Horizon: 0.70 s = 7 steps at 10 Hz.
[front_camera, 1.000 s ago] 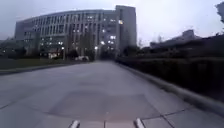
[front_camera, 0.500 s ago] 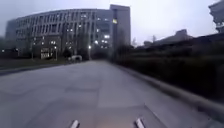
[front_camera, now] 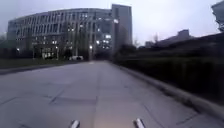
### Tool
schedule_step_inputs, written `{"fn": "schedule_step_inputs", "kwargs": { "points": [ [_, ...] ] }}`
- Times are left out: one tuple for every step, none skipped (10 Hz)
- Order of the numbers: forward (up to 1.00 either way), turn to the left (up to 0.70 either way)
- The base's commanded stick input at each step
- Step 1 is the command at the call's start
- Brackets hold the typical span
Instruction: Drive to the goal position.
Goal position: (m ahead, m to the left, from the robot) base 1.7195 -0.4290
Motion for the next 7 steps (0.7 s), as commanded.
{"fn": "schedule_step_inputs", "kwargs": {
  "points": [
    [1.0,0.0],
    [1.0,0.0],
    [1.0,0.0],
    [1.0,0.0],
    [1.0,0.0],
    [1.0,0.0],
    [1.0,0.0]
  ]
}}
